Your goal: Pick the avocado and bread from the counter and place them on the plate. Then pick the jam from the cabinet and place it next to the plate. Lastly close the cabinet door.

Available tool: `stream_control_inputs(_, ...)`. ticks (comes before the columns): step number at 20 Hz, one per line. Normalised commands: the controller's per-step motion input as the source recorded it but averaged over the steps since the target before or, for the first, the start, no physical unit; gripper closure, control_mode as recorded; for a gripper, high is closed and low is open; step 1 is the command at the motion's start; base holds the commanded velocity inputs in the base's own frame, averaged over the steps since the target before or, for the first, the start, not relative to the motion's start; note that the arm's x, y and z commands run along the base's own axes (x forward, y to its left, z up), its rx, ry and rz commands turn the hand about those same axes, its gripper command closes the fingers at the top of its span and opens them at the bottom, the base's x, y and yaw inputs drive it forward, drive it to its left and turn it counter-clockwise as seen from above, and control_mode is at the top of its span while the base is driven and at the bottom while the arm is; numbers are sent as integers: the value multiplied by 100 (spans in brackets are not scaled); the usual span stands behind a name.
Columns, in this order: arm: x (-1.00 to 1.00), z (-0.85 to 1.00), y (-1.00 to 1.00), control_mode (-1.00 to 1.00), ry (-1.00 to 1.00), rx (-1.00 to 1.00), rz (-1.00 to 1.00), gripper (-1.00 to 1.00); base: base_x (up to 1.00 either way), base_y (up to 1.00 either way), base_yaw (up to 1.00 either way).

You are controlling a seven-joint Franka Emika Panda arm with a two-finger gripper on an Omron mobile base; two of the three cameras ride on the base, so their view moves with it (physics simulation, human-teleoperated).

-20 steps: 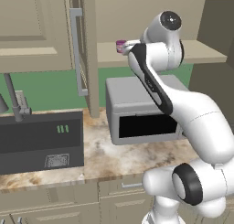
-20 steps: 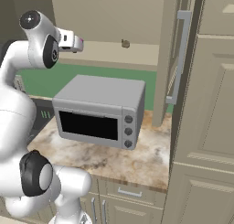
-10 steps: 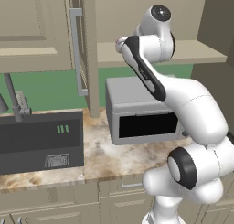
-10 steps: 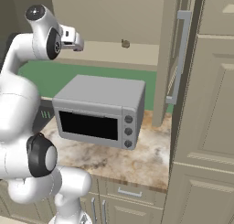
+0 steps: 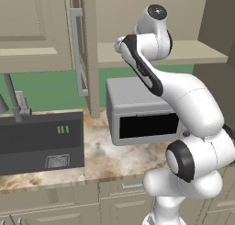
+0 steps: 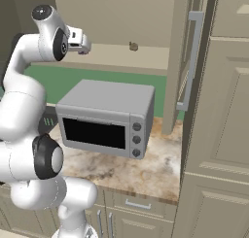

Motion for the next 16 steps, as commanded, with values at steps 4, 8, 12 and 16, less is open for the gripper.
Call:
stream_control_inputs(4,16,-3,0,-100,0,0,0,-100,0,0,0)
stream_control_inputs(8,15,0,0,-100,0,0,0,-100,0,0,0)
stream_control_inputs(12,19,0,5,-100,0,-1,0,-100,0,0,0)
stream_control_inputs(16,20,0,12,-100,0,-5,0,-100,0,0,0)
